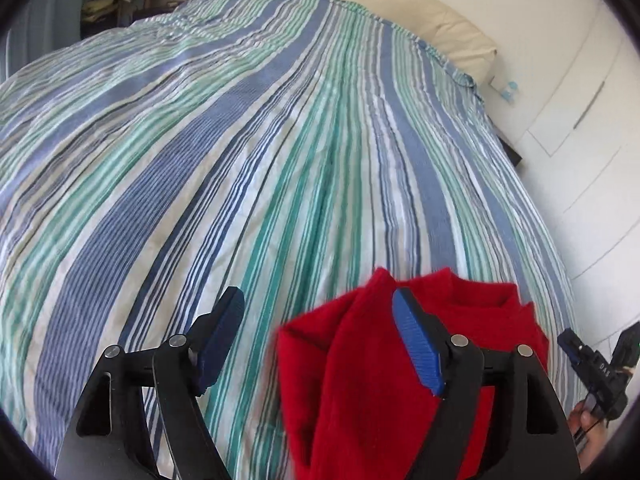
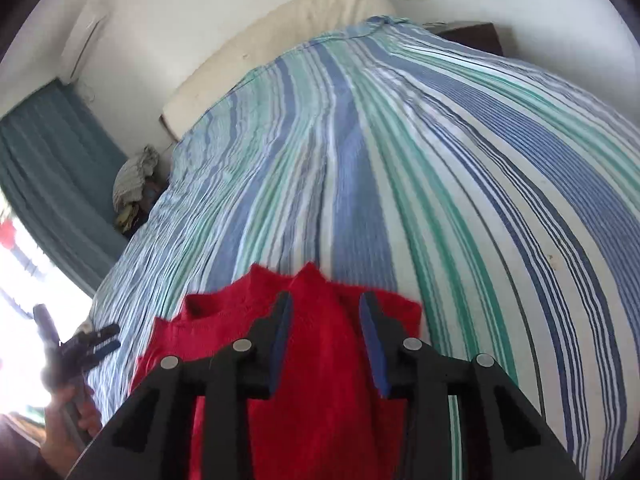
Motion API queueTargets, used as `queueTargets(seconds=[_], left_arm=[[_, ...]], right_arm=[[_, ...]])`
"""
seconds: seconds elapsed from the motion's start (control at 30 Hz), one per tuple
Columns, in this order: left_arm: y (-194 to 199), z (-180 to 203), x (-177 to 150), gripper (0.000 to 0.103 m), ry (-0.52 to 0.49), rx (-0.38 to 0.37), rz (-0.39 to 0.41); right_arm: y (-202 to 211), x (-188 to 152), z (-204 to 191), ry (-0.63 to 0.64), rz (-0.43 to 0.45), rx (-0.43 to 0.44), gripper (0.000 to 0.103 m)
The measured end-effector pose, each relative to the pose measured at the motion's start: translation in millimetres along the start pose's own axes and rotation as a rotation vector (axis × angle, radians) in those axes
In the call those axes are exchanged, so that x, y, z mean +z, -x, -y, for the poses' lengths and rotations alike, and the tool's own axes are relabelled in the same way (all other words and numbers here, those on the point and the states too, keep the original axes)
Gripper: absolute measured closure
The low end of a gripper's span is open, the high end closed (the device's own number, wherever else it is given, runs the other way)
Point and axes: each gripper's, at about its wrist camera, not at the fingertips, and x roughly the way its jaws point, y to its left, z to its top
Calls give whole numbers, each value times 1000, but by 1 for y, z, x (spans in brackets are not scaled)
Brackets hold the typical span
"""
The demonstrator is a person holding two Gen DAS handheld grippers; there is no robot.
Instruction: Fold small clothes
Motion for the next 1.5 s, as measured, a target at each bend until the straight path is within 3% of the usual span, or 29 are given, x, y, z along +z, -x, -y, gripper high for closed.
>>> queueTargets(seconds=[0.07, 0.1, 0.13, 0.17, 0.2, 0.27, 0.3, 0.33, 0.37, 0.43, 0.5, 0.63, 0.83, 0.93, 1.13, 1.5], left_arm=[[21, 12, -31, 11, -93, -7, -1], [28, 20, -49, 6, -142, 3, -1], [32, 25, -71, 5, -192, 16, -6], [28, 29, -87, 5, -236, 33, -26], [21, 30, -105, 5, -275, 62, -66], [4, 23, -123, 6, -303, 149, -149], [6, 18, -126, 11, -290, 177, -157], [18, 12, -127, 13, -253, 181, -136], [35, 8, -130, 12, -213, 171, -106], [67, 7, -141, 8, -172, 131, -69], [91, 15, -161, 7, -185, 113, -57], [114, 31, -219, 6, -235, 98, -85], [103, 42, -281, 3, -290, 163, -140], [100, 46, -293, 1, -350, 194, -119], [98, 42, -296, 1, -340, 175, -119], [98, 45, -302, 1, -355, 184, -120]], right_arm=[[20, -25, -21, 84, -51, 87, 59], [26, -40, -30, 116, -82, 126, 47], [30, -56, -36, 145, -115, 149, 40], [32, -72, -39, 178, -153, 148, 40], [29, -89, -38, 212, -194, 103, 40], [22, -116, -16, 225, -287, -68, 45], [30, -122, -5, 196, -283, -91, 58], [44, -122, -1, 170, -249, -109, 59], [61, -123, -5, 165, -218, -130, 58], [94, -130, -23, 219, -161, -132, 40], [117, -144, -44, 297, -128, -129, 30], [134, -195, -70, 347, -153, -172, 29], [132, -265, -81, 284, -176, -227, 29], [128, -284, -77, 275, -169, -254, 23], [120, -299, -79, 341, -178, -256, 8], [118, -303, -82, 371, -159, -262, 6]])
